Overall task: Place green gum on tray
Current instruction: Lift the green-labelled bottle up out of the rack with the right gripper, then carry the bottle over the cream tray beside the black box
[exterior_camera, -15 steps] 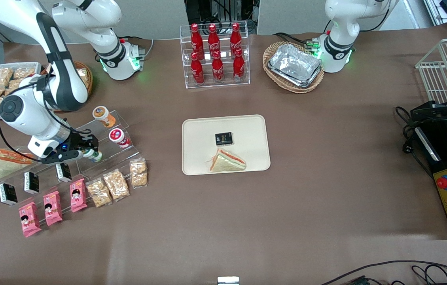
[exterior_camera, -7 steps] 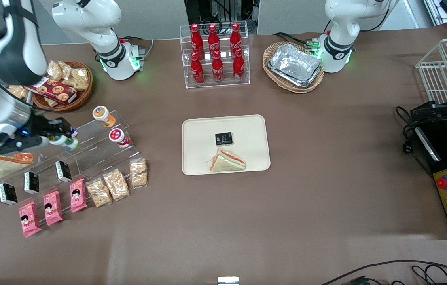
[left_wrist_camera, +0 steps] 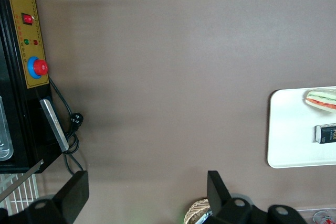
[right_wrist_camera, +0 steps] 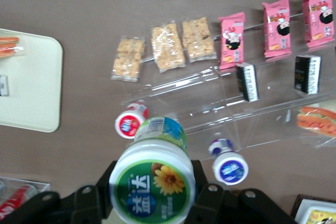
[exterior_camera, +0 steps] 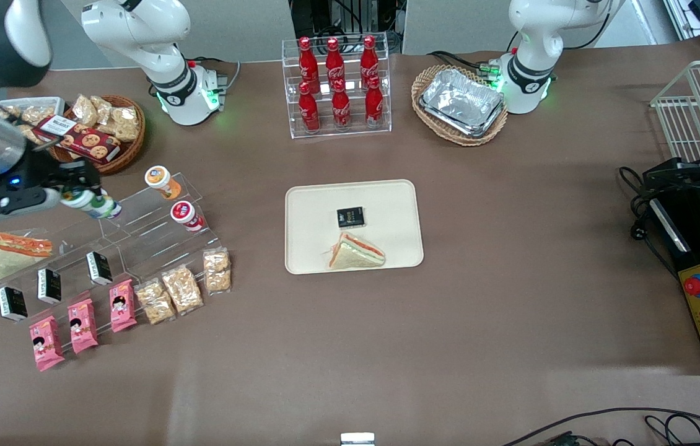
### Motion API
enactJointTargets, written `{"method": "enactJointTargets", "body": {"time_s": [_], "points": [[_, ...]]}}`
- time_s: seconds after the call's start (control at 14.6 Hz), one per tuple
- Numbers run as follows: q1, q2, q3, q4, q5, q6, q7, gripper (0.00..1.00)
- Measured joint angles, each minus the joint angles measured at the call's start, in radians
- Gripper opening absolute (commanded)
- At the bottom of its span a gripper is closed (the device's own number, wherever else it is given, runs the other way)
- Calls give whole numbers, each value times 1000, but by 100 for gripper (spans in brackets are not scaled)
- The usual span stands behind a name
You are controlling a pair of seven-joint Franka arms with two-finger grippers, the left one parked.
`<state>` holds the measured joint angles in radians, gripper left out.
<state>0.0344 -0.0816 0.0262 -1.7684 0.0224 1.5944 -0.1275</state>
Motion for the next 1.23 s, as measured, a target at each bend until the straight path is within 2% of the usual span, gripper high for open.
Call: {"method": "enactJointTargets", "body": {"time_s": [0.48, 0.61, 0.96, 1.23], "points": [[12, 19, 291, 23, 2, -18, 446, 0], [28, 46, 347, 23, 2, 3, 549, 0], [154, 175, 357, -1, 3, 176, 768, 0], [217, 237, 359, -125, 3, 373, 839, 0]]}}
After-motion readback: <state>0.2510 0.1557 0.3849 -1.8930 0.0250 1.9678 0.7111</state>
